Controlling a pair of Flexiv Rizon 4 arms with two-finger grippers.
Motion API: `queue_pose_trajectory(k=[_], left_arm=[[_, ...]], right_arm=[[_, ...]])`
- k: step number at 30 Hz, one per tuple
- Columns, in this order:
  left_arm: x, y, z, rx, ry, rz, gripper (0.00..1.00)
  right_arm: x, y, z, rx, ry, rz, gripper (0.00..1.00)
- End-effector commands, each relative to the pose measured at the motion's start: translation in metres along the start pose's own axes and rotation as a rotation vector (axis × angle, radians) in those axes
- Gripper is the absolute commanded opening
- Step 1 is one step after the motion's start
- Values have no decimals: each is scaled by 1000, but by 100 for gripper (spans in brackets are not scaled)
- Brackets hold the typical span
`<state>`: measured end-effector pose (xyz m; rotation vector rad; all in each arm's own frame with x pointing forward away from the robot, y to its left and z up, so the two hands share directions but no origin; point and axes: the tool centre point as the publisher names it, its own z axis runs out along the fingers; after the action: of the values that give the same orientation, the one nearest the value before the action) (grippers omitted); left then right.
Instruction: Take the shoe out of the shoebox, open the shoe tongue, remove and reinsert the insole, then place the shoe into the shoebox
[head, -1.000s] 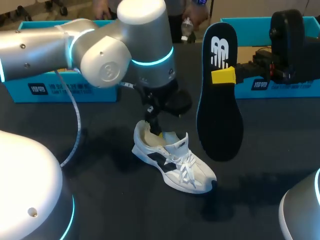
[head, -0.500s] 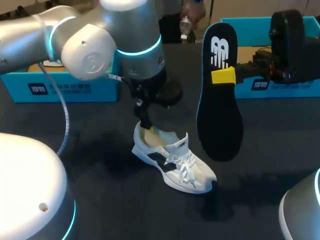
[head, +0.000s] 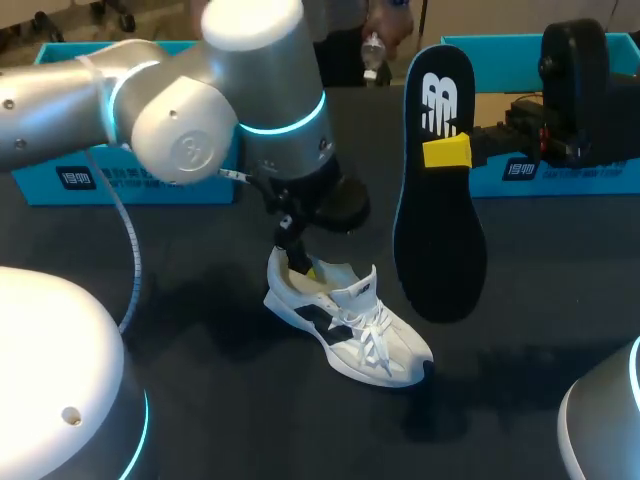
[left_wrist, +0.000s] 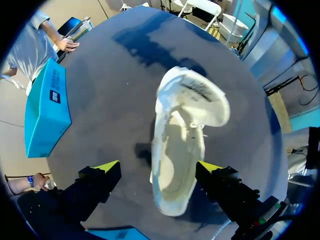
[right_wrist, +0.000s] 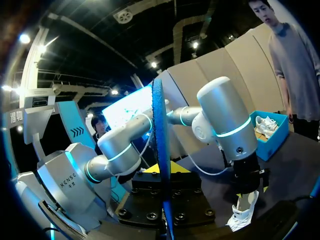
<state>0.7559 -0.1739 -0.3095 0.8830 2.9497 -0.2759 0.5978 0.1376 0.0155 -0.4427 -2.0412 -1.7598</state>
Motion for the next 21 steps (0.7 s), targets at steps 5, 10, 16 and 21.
queue_pose_trajectory(k=[5,10,16,21], left_arm=[[-22,-9,38,-34,11,12,100],[-19,-11,49,-17,29,27,100],[-18,-10,61,-18,41,45,83],[-19,-10,64,1,67,62,66]], right_arm=[[-3,2,3,4,3,1,0],[-3,2,3,4,3,1,0],[-3,2,3,4,3,1,0],[-3,2,3,4,3,1,0]])
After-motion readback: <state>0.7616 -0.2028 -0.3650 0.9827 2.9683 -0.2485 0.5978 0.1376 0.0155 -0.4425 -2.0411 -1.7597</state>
